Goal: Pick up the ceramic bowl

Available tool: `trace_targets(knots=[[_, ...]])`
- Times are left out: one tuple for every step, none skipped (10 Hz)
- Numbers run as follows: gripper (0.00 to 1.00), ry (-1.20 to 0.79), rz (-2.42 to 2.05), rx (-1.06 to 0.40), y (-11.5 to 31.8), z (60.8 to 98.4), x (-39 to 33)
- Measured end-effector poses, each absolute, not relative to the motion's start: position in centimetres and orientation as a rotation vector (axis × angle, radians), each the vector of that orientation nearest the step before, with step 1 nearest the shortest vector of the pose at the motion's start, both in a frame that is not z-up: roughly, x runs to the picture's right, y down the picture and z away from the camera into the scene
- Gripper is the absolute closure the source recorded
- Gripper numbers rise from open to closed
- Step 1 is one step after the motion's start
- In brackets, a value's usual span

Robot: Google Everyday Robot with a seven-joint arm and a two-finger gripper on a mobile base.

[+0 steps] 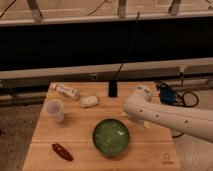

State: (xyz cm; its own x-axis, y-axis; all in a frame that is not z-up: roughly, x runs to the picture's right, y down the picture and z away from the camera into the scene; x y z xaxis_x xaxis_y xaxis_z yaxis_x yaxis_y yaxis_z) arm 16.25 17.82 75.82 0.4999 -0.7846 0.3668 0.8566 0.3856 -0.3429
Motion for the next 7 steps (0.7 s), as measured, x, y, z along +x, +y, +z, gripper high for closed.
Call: trace_targets(knots=[[0.20, -0.159, -1.063, -0.527, 17.95, 75.87, 16.10], [0.20, -0.166, -1.079, -0.523, 18.03, 75.89, 15.92], [0.20, -0.173, -1.095, -0.521, 18.21, 75.95, 15.89], [0.20, -0.181, -1.114, -0.516, 18.28, 75.99, 15.73], [0.20, -0.186, -1.129, -0.512, 18.44, 76.09, 15.55], [0.20, -0.193, -1.145, -0.508, 18.74, 76.19, 15.41], [0.20, -0.199, -1.157, -0.502, 18.86, 76.27, 15.30]])
